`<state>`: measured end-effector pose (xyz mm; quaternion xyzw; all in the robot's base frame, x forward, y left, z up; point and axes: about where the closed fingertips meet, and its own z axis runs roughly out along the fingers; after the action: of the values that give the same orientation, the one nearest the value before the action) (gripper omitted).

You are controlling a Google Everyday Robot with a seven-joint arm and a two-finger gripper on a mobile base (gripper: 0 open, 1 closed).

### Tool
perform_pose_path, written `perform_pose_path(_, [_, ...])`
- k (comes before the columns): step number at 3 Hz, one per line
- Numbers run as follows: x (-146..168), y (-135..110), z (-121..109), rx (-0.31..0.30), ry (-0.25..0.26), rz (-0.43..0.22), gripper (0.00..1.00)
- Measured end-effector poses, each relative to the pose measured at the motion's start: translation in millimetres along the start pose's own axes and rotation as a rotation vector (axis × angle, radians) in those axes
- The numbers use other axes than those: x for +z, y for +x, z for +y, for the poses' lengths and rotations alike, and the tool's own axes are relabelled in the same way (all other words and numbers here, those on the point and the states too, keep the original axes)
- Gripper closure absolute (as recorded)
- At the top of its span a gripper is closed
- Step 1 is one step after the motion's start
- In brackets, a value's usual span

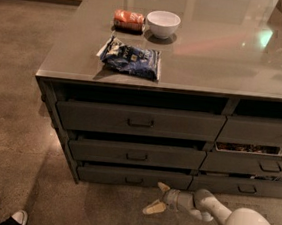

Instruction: Close bottom drawer

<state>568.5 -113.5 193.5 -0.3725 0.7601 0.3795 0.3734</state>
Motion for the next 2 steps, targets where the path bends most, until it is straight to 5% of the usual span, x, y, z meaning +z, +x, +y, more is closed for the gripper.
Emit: perform_pose_path(2, [-14.8,-2.2,-1.9,-0.006,0.004,-0.010,0.00])
